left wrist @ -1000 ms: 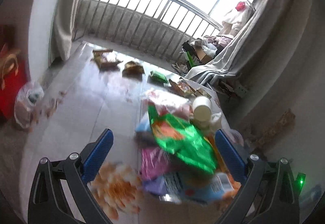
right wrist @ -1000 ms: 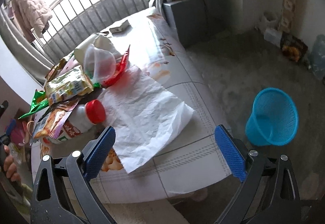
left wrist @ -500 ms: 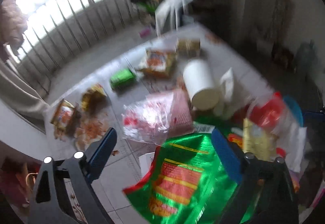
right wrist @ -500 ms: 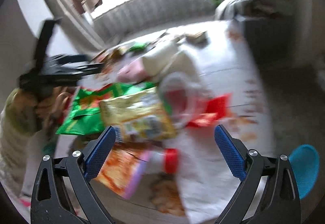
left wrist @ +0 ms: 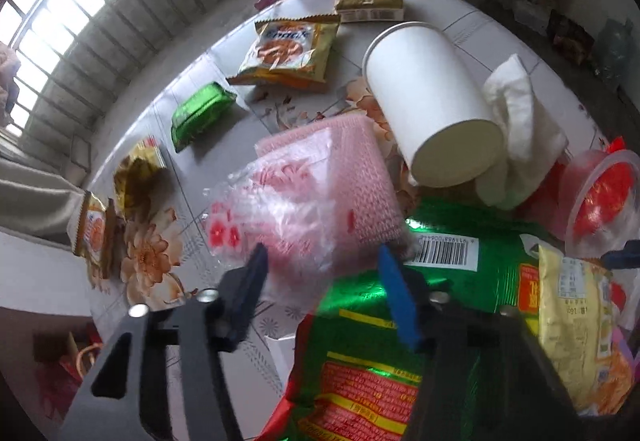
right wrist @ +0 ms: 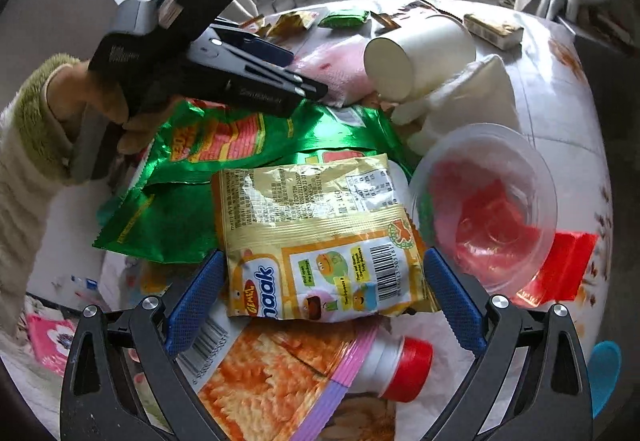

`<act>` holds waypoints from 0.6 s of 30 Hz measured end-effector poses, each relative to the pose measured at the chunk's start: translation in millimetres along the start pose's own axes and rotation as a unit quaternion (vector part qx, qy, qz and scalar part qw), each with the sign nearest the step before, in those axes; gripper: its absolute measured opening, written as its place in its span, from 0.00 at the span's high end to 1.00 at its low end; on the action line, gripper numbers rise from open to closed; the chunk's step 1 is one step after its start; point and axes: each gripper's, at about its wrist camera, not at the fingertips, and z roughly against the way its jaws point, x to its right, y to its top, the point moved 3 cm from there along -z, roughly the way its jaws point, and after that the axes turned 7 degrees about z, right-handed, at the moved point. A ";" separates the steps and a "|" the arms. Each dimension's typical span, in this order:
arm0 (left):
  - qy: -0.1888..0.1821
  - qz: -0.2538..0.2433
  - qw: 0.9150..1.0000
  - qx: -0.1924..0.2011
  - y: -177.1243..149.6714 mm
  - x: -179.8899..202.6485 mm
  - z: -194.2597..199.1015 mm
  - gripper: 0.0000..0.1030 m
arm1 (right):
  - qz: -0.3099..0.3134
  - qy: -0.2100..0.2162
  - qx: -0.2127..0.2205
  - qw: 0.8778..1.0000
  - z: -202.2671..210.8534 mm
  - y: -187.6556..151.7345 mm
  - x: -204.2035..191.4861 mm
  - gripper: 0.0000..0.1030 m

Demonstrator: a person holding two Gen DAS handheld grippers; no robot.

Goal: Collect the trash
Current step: 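Grasp clear red-printed plastic bag with left tool while right tool grasps yellow snack packet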

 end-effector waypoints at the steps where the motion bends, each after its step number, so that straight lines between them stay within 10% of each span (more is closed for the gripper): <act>1: -0.004 0.007 1.000 -0.002 0.9 -2.8 -1.6 0.56 | 0.001 0.001 0.000 1.000 1.9 -0.4 0.0 0.10; 18: 0.016 0.033 0.998 0.060 -0.9 -27.7 43.6 0.77 | -0.062 0.016 0.039 0.997 35.0 -14.1 19.2 0.57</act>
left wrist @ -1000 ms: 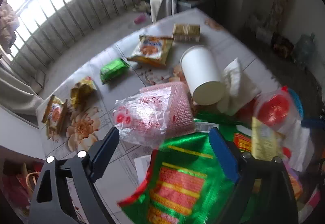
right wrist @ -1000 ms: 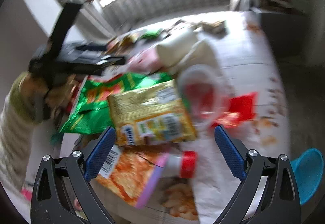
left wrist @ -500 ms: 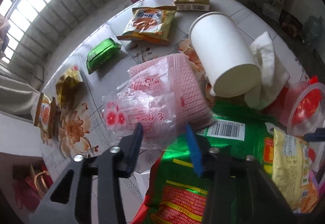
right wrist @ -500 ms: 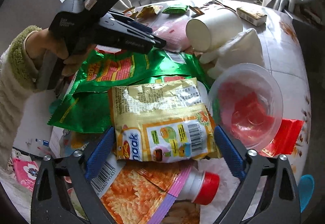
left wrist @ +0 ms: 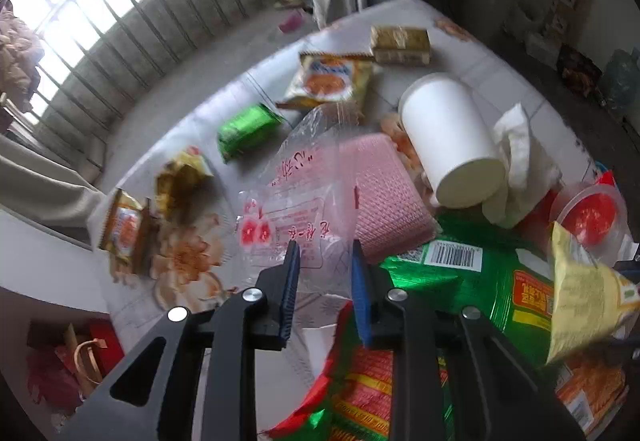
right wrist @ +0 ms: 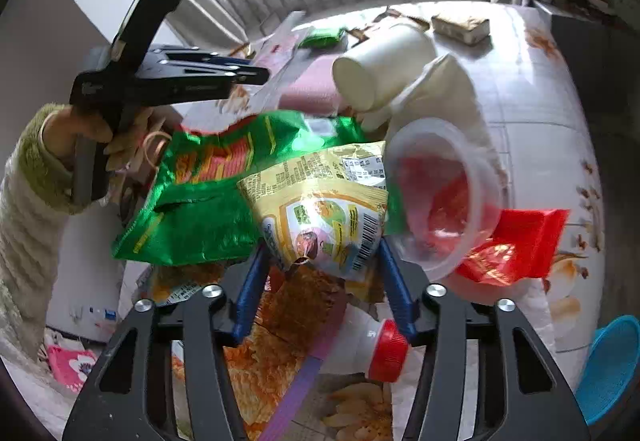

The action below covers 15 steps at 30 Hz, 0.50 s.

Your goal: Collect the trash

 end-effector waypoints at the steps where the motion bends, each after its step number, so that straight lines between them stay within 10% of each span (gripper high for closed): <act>1: 0.004 0.003 1.000 0.009 0.8 -2.5 7.5 0.77 | -0.003 -0.001 0.005 1.000 3.4 0.2 1.0 0.59; 6: 0.018 0.011 0.998 0.051 -0.2 -8.8 42.7 0.79 | -0.014 0.002 0.032 0.999 23.2 -0.4 2.9 0.85; 15: 0.006 0.010 0.994 0.107 -16.2 5.9 109.8 0.80 | -0.020 0.007 0.069 0.997 39.6 -5.8 -0.9 0.98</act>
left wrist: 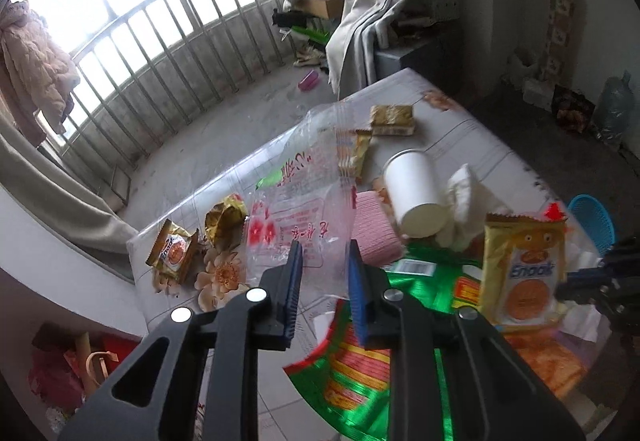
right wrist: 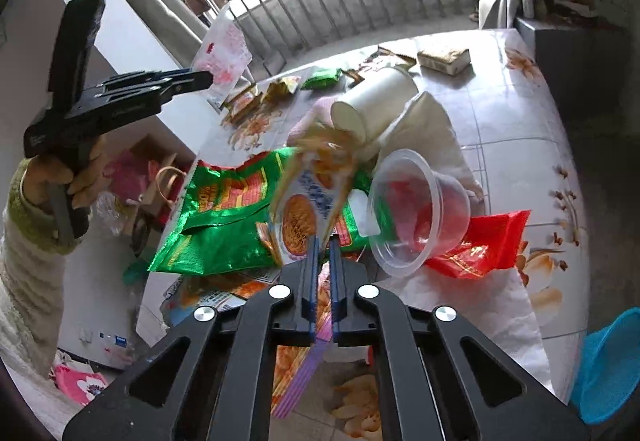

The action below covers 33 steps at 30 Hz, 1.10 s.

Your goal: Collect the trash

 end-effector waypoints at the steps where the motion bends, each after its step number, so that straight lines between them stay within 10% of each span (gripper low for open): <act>1: -0.004 0.000 1.000 0.003 -0.9 2.7 5.0 0.80 | 0.000 0.001 0.005 1.000 3.4 0.0 -0.4 0.99; 12: -0.073 0.008 0.996 0.041 2.9 50.2 57.6 0.82 | -0.036 0.019 0.070 0.997 52.0 -6.5 14.6 1.00; 21: -0.204 -0.033 0.977 0.046 10.1 181.9 85.4 0.83 | -0.141 -0.025 0.148 0.979 140.5 -68.5 81.6 1.00; 25: -0.274 -0.072 0.959 0.021 18.1 278.0 78.0 0.83 | -0.218 -0.088 0.177 0.956 190.4 -120.2 133.9 1.00; 33: -0.347 -0.172 0.920 -0.062 12.1 490.3 17.7 0.83 | -0.408 -0.194 0.190 0.872 242.9 -243.8 251.2 1.00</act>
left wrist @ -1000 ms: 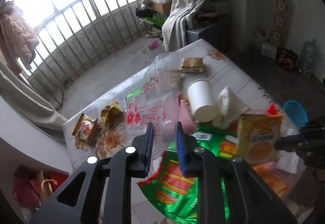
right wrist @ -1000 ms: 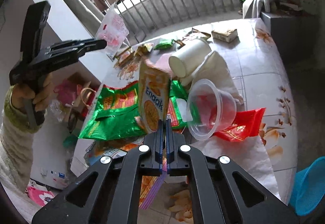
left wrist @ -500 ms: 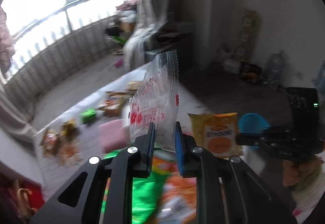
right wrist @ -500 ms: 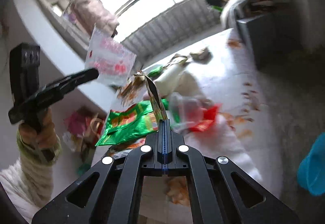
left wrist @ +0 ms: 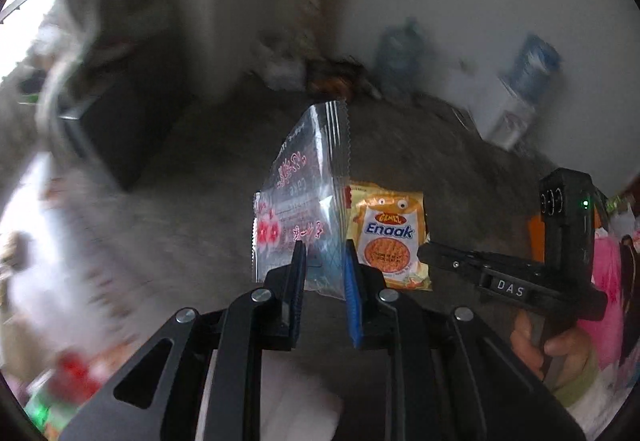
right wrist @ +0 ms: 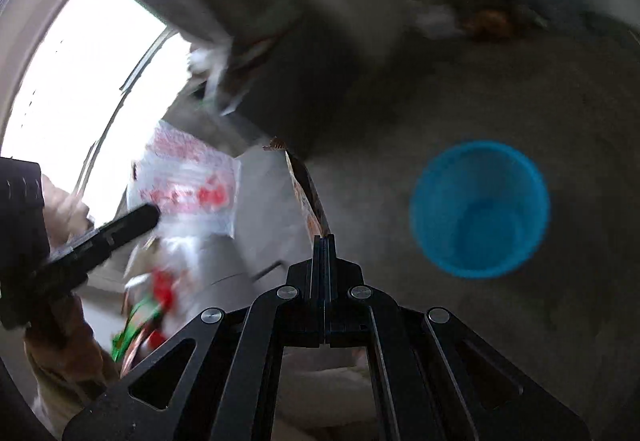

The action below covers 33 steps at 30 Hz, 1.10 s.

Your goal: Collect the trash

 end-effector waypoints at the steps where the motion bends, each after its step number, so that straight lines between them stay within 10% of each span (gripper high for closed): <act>1: -0.008 0.002 1.000 -0.018 7.1 8.0 -29.4 0.83 | -0.024 -0.013 -0.001 1.000 -6.1 2.8 21.5 1.00; 10: -0.015 0.015 0.992 -0.124 24.3 29.8 -207.0 0.79 | -0.145 -0.072 -0.013 0.987 -80.3 15.9 124.4 0.96; 13: 0.020 0.019 0.992 -0.122 24.4 23.2 -228.3 0.50 | -0.175 -0.098 -0.028 0.979 -113.1 15.2 153.3 0.73; 14: 0.025 0.019 0.993 -0.115 25.8 22.2 -229.2 0.42 | -0.179 -0.114 -0.029 0.977 -115.3 10.6 159.8 0.50; 15: 0.025 0.020 0.994 -0.107 27.7 21.0 -227.1 0.38 | -0.181 -0.134 -0.025 0.974 -117.3 7.4 165.9 0.47; 33: -0.034 -0.004 0.999 0.025 47.8 20.9 -65.7 0.36 | -0.114 -0.140 0.035 0.983 -48.9 -9.8 140.1 0.42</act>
